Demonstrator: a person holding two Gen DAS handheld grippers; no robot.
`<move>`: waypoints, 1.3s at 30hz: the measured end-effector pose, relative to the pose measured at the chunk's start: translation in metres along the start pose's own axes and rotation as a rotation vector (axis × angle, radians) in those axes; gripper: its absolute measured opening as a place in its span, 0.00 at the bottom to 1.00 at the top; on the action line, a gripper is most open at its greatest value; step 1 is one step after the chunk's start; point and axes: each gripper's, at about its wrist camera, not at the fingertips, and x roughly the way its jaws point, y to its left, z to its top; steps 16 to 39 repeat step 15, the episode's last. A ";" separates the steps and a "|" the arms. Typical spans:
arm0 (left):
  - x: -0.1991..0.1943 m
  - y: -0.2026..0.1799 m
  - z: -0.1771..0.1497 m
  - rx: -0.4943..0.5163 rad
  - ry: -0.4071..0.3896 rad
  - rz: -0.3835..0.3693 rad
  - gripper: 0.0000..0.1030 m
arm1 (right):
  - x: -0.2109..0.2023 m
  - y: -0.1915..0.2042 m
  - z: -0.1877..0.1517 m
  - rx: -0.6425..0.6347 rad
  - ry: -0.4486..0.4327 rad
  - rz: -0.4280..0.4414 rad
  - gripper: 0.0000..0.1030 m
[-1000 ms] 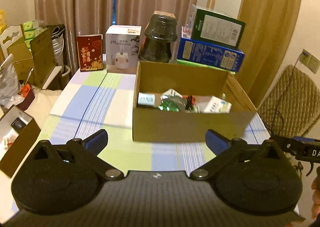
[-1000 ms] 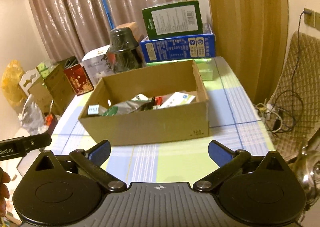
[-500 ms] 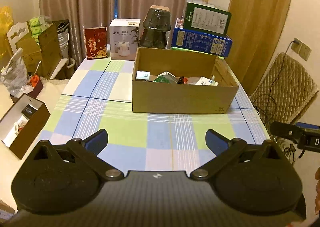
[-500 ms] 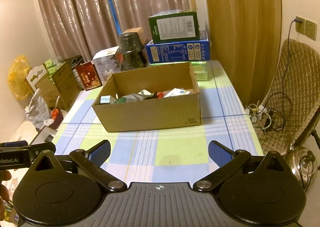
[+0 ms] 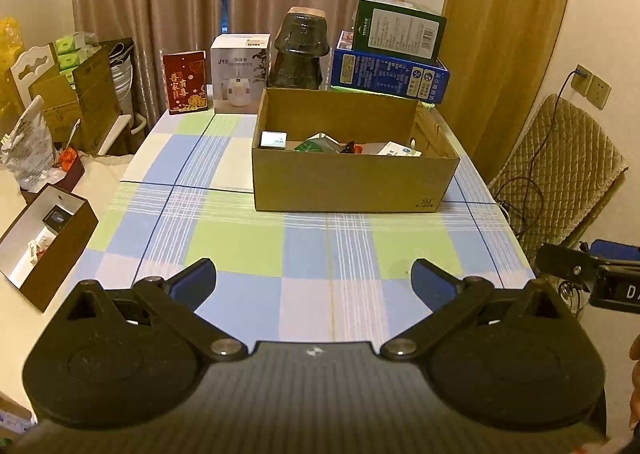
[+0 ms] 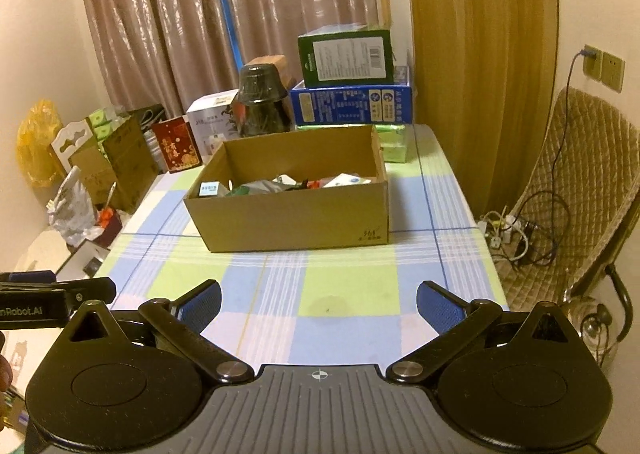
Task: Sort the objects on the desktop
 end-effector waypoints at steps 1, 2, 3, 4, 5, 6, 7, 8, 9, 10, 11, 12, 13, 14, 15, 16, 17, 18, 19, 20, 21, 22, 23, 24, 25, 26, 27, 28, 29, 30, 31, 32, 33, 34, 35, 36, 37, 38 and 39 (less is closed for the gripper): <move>0.000 0.000 0.000 0.004 0.000 0.003 0.99 | 0.000 0.000 0.000 -0.002 -0.001 0.000 0.98; 0.000 -0.002 0.000 0.010 -0.003 0.007 0.99 | 0.001 0.000 0.001 -0.002 0.000 0.001 0.98; 0.000 -0.002 0.000 0.016 -0.005 0.011 0.99 | 0.001 0.000 0.001 -0.001 0.000 0.000 0.98; 0.001 -0.003 -0.001 0.021 -0.004 0.014 0.99 | 0.001 0.000 0.001 -0.002 0.000 -0.001 0.98; 0.001 -0.004 -0.001 0.022 -0.003 0.012 0.99 | 0.001 0.000 0.001 -0.002 0.001 -0.001 0.98; 0.003 -0.005 -0.001 0.023 -0.001 0.009 0.99 | 0.001 -0.001 0.001 -0.002 0.003 -0.002 0.98; 0.004 -0.006 -0.001 0.026 0.003 0.008 0.99 | 0.002 -0.001 0.002 -0.001 0.004 -0.003 0.98; 0.005 -0.007 -0.001 0.027 0.004 0.007 0.99 | 0.003 -0.002 0.002 0.000 0.006 -0.004 0.98; 0.007 -0.007 -0.001 0.030 0.006 0.006 0.99 | 0.004 -0.003 0.002 0.002 0.007 -0.006 0.98; 0.008 -0.008 -0.001 0.032 0.008 0.004 0.99 | 0.004 -0.004 0.002 0.004 0.008 -0.007 0.98; 0.009 -0.009 -0.001 0.033 0.009 0.003 0.99 | 0.005 -0.005 0.002 0.006 0.008 -0.008 0.98; 0.010 -0.009 -0.001 0.035 0.010 0.001 0.99 | 0.005 -0.006 0.002 0.008 0.008 -0.010 0.98; 0.010 -0.009 -0.001 0.035 0.008 -0.001 0.99 | 0.006 -0.007 0.001 0.011 0.008 -0.010 0.98; 0.011 -0.009 0.000 0.037 0.007 -0.004 0.99 | 0.006 -0.008 0.000 0.014 0.009 -0.009 0.98; 0.011 -0.010 0.000 0.039 0.004 -0.010 0.99 | 0.007 -0.009 -0.001 0.020 0.009 -0.009 0.98; 0.011 -0.010 0.000 0.039 0.004 -0.010 0.99 | 0.007 -0.009 -0.001 0.020 0.009 -0.009 0.98; 0.011 -0.010 0.000 0.039 0.004 -0.010 0.99 | 0.007 -0.009 -0.001 0.020 0.009 -0.009 0.98; 0.011 -0.010 0.000 0.039 0.004 -0.010 0.99 | 0.007 -0.009 -0.001 0.020 0.009 -0.009 0.98; 0.011 -0.010 0.000 0.039 0.004 -0.010 0.99 | 0.007 -0.009 -0.001 0.020 0.009 -0.009 0.98; 0.011 -0.010 0.000 0.039 0.004 -0.010 0.99 | 0.007 -0.009 -0.001 0.020 0.009 -0.009 0.98; 0.011 -0.010 0.000 0.039 0.004 -0.010 0.99 | 0.007 -0.009 -0.001 0.020 0.009 -0.009 0.98; 0.011 -0.010 0.000 0.039 0.004 -0.010 0.99 | 0.007 -0.009 -0.001 0.020 0.009 -0.009 0.98; 0.011 -0.010 0.000 0.039 0.004 -0.010 0.99 | 0.007 -0.009 -0.001 0.020 0.009 -0.009 0.98; 0.011 -0.010 0.000 0.039 0.004 -0.010 0.99 | 0.007 -0.009 -0.001 0.020 0.009 -0.009 0.98; 0.011 -0.010 0.000 0.039 0.004 -0.010 0.99 | 0.007 -0.009 -0.001 0.020 0.009 -0.009 0.98; 0.011 -0.010 0.000 0.039 0.004 -0.010 0.99 | 0.007 -0.009 -0.001 0.020 0.009 -0.009 0.98; 0.011 -0.010 0.000 0.039 0.004 -0.010 0.99 | 0.007 -0.009 -0.001 0.020 0.009 -0.009 0.98; 0.011 -0.010 0.000 0.039 0.004 -0.010 0.99 | 0.007 -0.009 -0.001 0.020 0.009 -0.009 0.98; 0.011 -0.010 0.000 0.039 0.004 -0.010 0.99 | 0.007 -0.009 -0.001 0.020 0.009 -0.009 0.98; 0.011 -0.010 0.000 0.039 0.004 -0.010 0.99 | 0.007 -0.009 -0.001 0.020 0.009 -0.009 0.98; 0.011 -0.010 0.000 0.039 0.004 -0.010 0.99 | 0.007 -0.009 -0.001 0.020 0.009 -0.009 0.98; 0.011 -0.010 0.000 0.039 0.004 -0.010 0.99 | 0.007 -0.009 -0.001 0.020 0.009 -0.009 0.98; 0.011 -0.010 0.000 0.039 0.004 -0.010 0.99 | 0.007 -0.009 -0.001 0.020 0.009 -0.009 0.98; 0.011 -0.010 0.000 0.039 0.004 -0.010 0.99 | 0.007 -0.009 -0.001 0.020 0.009 -0.009 0.98; 0.011 -0.010 0.000 0.039 0.004 -0.010 0.99 | 0.007 -0.009 -0.001 0.020 0.009 -0.009 0.98; 0.011 -0.010 0.000 0.039 0.004 -0.010 0.99 | 0.007 -0.009 -0.001 0.020 0.009 -0.009 0.98; 0.011 -0.010 0.000 0.039 0.004 -0.010 0.99 | 0.007 -0.009 -0.001 0.020 0.009 -0.009 0.98; 0.011 -0.010 0.000 0.039 0.004 -0.010 0.99 | 0.007 -0.009 -0.001 0.020 0.009 -0.009 0.98; 0.011 -0.010 0.000 0.039 0.004 -0.010 0.99 | 0.007 -0.009 -0.001 0.020 0.009 -0.009 0.98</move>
